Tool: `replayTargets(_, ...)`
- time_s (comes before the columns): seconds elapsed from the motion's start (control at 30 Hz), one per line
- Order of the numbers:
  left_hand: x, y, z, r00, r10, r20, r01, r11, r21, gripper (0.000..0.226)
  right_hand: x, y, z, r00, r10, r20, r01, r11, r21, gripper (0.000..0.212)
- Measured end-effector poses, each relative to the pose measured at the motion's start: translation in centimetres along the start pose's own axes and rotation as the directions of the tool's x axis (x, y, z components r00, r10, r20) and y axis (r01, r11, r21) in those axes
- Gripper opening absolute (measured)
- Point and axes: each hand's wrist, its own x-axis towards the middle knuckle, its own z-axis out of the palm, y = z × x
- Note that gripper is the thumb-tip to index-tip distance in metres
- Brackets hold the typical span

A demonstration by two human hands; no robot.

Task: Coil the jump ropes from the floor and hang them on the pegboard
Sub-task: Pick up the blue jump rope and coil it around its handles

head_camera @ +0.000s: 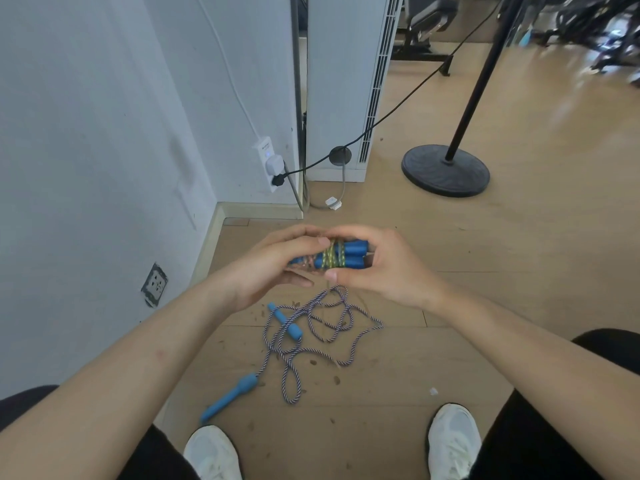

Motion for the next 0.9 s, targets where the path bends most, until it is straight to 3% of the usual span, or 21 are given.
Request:
replayTargets(0.07, -0.1, 0.1, -0.3, 1.0, -0.007, 0.008, 0.007, 1.0, -0.011, 0.047, 0.0, -0.1, -0.3, 0.999, 0.002, -0.045, -0.002, 1.0, 0.003, 0.053)
replayTargets(0.3, -0.2, -0.8, 0.1, 0.993, -0.011, 0.118, 0.026, 0.992, -0.127, 0.034, 0.6, 0.0, -1.2, 0.982, 0.073, -0.173, -0.069, 0.997, 0.033, 0.049)
replayTargets(0.43, -0.8, -0.4, 0.8, 0.99, -0.081, 0.113, 0.093, 0.99, -0.108, 0.049, 1.0, 0.7, -1.9, 0.968, 0.118, -0.222, -0.119, 0.993, 0.01, 0.046)
replayTargets(0.5, -0.9, -0.5, 1.1, 0.996, -0.078, 0.036, 0.079, 0.997, -0.022, 0.043, 1.1, 1.0, -2.2, 0.964, 0.123, -0.235, -0.139, 0.989, -0.055, 0.047)
replayTargets(0.57, -0.7, -1.1, 0.9, 0.993, -0.011, -0.116, 0.037, 0.972, 0.231, 0.035, 1.2, 1.3, -2.5, 0.96, 0.124, -0.253, -0.158, 0.98, -0.118, 0.049)
replayTargets(0.67, -0.5, -1.7, 0.4, 0.98, 0.132, -0.147, -0.027, 0.827, 0.562, 0.028, 1.2, 1.4, -3.0, 0.956, 0.126, -0.266, -0.18, 0.965, -0.189, 0.068)
replayTargets(0.73, -0.8, -1.5, 0.3, 0.979, 0.189, -0.074, -0.103, 0.779, 0.619, 0.022, 1.2, 1.6, -3.5, 0.97, 0.111, -0.214, -0.166, 0.952, -0.257, 0.08)
replayTargets(0.9, -1.2, -0.7, 0.2, 0.94, 0.338, -0.046, -0.234, 0.737, 0.634, 0.009, 1.2, 3.1, -3.5, 0.984, 0.179, -0.008, -0.161, 0.866, -0.474, 0.06)
